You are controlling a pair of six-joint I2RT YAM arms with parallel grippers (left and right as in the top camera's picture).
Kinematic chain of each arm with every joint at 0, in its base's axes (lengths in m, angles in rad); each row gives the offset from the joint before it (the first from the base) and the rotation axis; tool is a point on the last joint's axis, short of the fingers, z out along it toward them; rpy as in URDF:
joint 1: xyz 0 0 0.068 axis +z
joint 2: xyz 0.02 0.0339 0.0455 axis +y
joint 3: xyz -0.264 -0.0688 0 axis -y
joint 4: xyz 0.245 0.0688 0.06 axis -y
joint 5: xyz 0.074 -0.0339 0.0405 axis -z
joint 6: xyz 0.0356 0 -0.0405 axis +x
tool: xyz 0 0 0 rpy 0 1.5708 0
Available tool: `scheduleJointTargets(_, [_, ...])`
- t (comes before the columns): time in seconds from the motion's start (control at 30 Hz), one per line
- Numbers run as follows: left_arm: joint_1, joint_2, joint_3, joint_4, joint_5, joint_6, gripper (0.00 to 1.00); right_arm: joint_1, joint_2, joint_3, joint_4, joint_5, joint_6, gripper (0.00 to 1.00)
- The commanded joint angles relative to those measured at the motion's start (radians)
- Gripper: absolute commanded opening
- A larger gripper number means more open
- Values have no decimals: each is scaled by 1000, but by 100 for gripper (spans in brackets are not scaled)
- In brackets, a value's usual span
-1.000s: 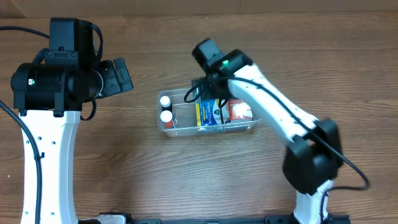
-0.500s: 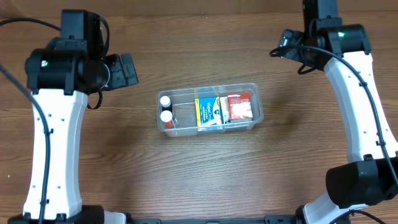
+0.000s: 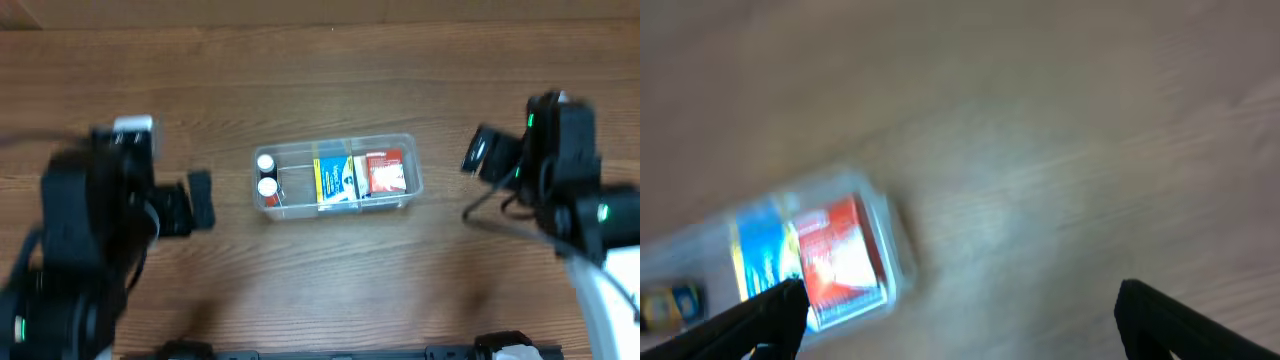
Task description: Pack container
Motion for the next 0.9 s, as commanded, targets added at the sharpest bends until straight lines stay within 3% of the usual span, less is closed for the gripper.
scheduleJointTargets(0.0, [-3,-240,-216,27,-7,8,100,39,-201,-200,22,-27,53,100])
scheduleJointTargets(0.17, [-3,-438,-344,29,-21,-188,100,48,-361,-294,-12,-26,51,100])
scheduleJointTargets(0.47, [-3,-438,-344,-94,-21,-191,100,48,-360,-294,-13,-26,51,100])
scheduleJointTargets(0.87, [-3,-438,-344,-97,-21,-191,100,48,-372,-295,-10,-24,43,100])
